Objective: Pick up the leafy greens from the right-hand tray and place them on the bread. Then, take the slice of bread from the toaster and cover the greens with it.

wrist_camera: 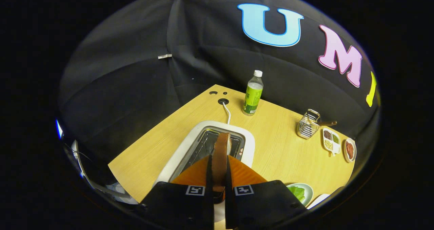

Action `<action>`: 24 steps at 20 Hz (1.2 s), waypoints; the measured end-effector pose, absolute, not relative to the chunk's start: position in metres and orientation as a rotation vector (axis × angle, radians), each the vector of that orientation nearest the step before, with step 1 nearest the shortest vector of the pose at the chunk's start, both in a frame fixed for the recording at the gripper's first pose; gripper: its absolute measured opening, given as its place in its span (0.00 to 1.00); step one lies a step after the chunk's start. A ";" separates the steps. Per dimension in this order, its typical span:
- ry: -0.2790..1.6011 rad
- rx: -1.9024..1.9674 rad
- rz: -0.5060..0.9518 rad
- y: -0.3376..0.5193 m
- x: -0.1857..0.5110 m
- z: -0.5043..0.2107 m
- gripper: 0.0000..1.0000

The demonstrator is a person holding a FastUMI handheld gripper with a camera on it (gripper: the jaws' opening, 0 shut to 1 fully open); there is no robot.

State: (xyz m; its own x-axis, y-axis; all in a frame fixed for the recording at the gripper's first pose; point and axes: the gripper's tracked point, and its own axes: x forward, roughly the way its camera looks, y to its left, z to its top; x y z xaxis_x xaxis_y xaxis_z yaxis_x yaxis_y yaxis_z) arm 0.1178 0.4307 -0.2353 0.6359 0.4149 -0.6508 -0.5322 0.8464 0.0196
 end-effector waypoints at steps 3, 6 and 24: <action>0.673 -0.162 0.568 0.434 0.115 -0.224 0.13; 0.647 -0.137 0.591 0.434 0.113 -0.207 0.11; 0.610 0.185 0.518 0.294 0.119 -0.136 0.11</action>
